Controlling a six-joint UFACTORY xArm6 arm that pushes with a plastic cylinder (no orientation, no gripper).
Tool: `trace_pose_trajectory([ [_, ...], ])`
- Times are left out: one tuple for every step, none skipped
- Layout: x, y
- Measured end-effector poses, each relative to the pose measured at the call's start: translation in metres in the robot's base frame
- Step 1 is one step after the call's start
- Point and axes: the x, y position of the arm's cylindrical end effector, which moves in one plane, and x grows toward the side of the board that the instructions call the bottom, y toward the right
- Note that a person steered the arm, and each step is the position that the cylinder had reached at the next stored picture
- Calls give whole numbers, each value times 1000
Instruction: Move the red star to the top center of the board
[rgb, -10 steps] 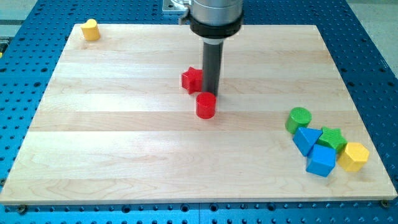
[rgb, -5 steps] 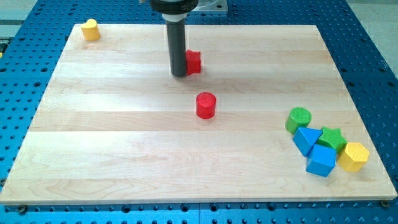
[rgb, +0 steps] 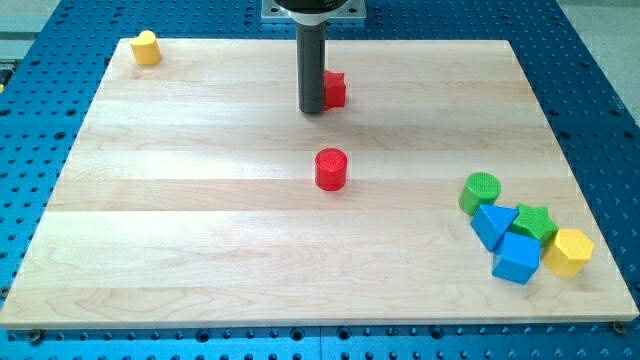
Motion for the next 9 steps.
trace_pose_trajectory([
  [-7,9],
  [-6,29],
  [-4,50],
  [-9,71],
  [-43,59],
  [-61,41],
  [-51,34],
  [-65,59],
  [-89,93],
])
